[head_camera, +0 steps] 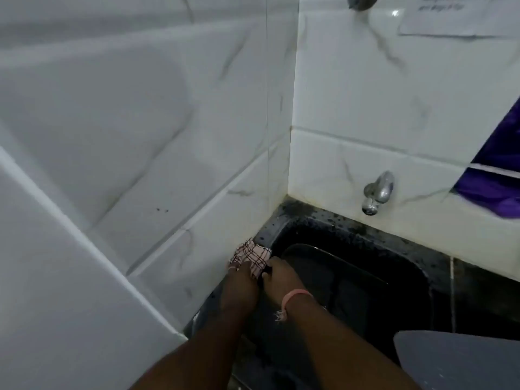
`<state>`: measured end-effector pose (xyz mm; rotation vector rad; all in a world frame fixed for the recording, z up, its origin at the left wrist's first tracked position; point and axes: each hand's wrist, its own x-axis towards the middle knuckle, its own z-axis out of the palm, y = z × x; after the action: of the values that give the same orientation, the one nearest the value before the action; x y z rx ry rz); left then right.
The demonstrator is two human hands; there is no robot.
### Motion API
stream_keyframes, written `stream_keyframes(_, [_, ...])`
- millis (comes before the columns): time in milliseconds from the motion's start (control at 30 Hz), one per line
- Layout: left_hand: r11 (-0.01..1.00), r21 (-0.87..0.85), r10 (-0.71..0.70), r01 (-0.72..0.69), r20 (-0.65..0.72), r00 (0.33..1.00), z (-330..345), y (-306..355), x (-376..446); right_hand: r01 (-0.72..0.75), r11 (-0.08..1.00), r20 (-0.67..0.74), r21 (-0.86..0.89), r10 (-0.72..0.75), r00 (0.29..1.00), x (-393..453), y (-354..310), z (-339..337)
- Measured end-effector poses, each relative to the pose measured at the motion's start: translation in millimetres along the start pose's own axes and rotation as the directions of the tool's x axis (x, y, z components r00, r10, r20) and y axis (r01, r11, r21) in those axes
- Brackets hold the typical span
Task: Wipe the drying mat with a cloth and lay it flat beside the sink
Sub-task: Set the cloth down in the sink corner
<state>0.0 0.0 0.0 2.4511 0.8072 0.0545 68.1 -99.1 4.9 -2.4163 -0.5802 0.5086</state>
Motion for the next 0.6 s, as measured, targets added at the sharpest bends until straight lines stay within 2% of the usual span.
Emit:
stream_keyframes(100, [0.999, -0.051, 0.005, -0.001, 0.077, 0.997, 8.7, -14.9, 25.4, -0.043, 0.998, 0.046, 0.04, 0.041, 0.998, 23.8, -1.6, 12.6])
stream_keyframes(167, [0.997, -0.07, -0.028, 0.036, 0.109, 0.994, 15.4, -22.6, 38.5, -0.018, 0.998, 0.051, 0.064, 0.014, 0.999, 37.7, -5.6, 17.8])
stream_keyframes(267, [0.999, 0.041, -0.012, 0.008, 0.079, 0.997, 19.6, -24.4, 43.9, 0.007, 0.999, 0.089, 0.034, -0.01, 0.996, 54.1, -8.3, 28.4])
stream_keyframes(400, [0.994, 0.077, -0.088, 0.082, 0.082, 0.993, 23.5, -25.1, 49.2, -0.199, 0.967, 0.037, 0.157, 0.195, 0.98, 73.0, -2.3, 49.0])
stream_keyframes(500, [0.989, 0.053, -0.14, 0.136, 0.082, 0.987, 26.6, -22.6, 47.5, -0.36, 0.872, 0.043, 0.331, 0.368, 0.929, 84.3, -5.8, 60.6])
stream_keyframes(533, [0.985, 0.009, -0.172, 0.172, 0.065, 0.983, 25.3, -20.7, 46.7, -0.397, 0.812, 0.049, 0.428, 0.418, 0.907, 89.5, -7.8, 62.6])
stream_keyframes(600, [0.989, 0.02, -0.147, 0.146, 0.057, 0.987, 24.5, -17.9, 46.7, -0.466, 0.653, 0.088, 0.597, 0.524, 0.847, 95.4, -8.1, 62.5])
